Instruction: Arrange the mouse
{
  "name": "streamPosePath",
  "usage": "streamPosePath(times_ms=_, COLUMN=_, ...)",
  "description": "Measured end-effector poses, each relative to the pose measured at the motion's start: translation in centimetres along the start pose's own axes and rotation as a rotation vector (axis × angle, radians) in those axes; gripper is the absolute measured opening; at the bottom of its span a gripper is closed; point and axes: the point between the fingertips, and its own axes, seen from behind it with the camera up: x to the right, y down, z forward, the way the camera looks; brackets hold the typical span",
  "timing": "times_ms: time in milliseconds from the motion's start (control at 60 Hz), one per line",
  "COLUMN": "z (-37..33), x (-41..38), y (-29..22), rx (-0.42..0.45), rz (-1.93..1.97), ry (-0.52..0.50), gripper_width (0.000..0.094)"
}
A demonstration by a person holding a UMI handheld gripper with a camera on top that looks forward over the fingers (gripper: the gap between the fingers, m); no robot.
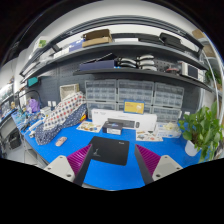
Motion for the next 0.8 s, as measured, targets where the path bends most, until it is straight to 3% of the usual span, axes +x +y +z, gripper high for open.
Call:
streamPosePath(times_ms=133, z=0.6, x=0.8, y=1.9, rx=0.023, rz=-0.006, ry=0.055, gripper_width=0.0846)
streamPosePath(times_ms=367, z=3.5, x=-3.6, y=9.7, rx=-0.072, rz=0.001, ry=0.048, gripper_width=0.0843)
streamPosePath(times_ms=650, z=8.8, x=-17.6, y=17.7, rx=-0.203, rz=0.019, ry=-0.019, gripper_width=0.0842)
streamPosePath(times_ms=800, z=12.7, x=-26.0, y=18.4, rx=-0.247, rz=0.02, ry=-0.063, gripper_width=0.0841)
